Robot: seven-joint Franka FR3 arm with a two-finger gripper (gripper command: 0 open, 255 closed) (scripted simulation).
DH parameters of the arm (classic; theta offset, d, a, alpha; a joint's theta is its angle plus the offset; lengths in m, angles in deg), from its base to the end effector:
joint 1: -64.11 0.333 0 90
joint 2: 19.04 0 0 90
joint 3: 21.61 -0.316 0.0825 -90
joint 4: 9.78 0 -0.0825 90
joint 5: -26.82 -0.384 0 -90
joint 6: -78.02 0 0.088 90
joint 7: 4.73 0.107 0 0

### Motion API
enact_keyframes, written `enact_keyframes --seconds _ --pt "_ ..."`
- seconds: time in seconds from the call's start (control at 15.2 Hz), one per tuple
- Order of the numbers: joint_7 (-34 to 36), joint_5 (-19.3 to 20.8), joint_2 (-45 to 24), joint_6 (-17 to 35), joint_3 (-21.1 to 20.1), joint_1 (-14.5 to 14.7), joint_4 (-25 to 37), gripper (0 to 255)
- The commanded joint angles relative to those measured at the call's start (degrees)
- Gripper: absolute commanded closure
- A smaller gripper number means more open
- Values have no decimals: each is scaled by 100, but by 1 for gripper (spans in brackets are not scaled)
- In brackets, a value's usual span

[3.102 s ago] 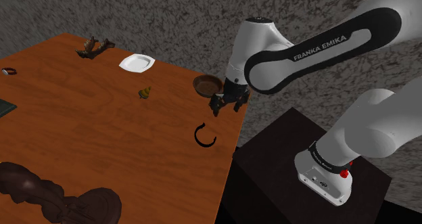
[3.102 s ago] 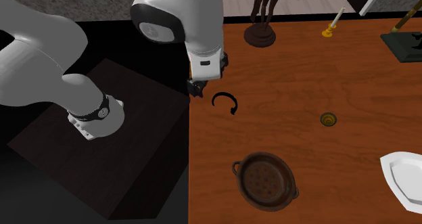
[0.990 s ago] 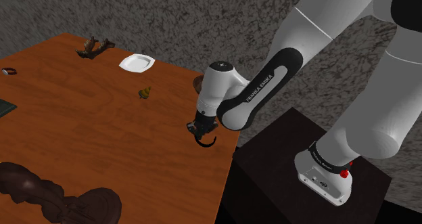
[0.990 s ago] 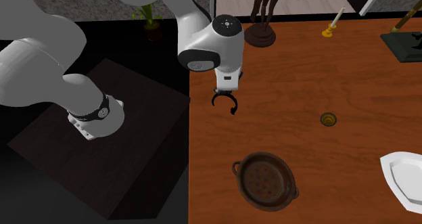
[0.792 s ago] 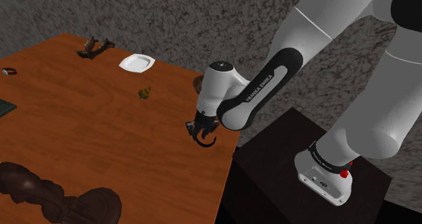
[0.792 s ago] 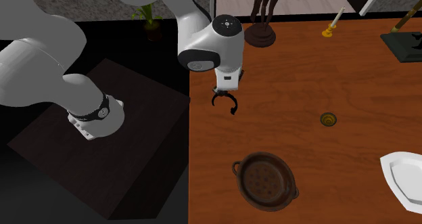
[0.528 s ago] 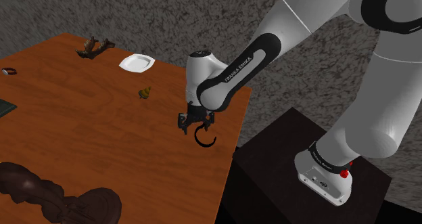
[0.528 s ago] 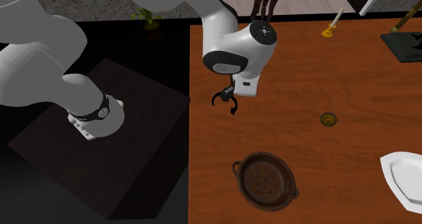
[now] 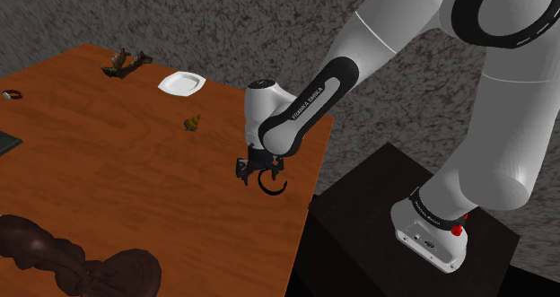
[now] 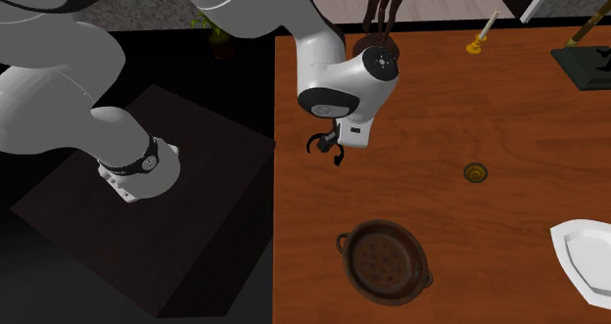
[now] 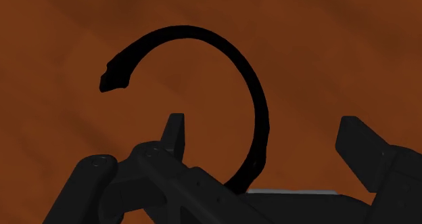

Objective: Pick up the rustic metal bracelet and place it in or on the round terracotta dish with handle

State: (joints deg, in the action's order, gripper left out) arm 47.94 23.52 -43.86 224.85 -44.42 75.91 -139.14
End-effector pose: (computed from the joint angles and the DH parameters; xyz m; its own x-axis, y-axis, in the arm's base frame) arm 0.4305 0.3061 0.1759 0.9046 -0.3687 -0.2138 -0.3835 -0.9230 -0.0309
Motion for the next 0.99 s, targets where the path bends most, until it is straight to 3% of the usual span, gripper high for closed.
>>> enact_keyframes --seconds 0.0,0.33,0.4,0.92 --pt "9 8 -22 24 6 11 0 0" --pt "8 8 -21 23 5 10 0 0" --pt "8 8 -21 23 5 10 0 255" --pt "8 8 -21 23 5 10 -1 255"
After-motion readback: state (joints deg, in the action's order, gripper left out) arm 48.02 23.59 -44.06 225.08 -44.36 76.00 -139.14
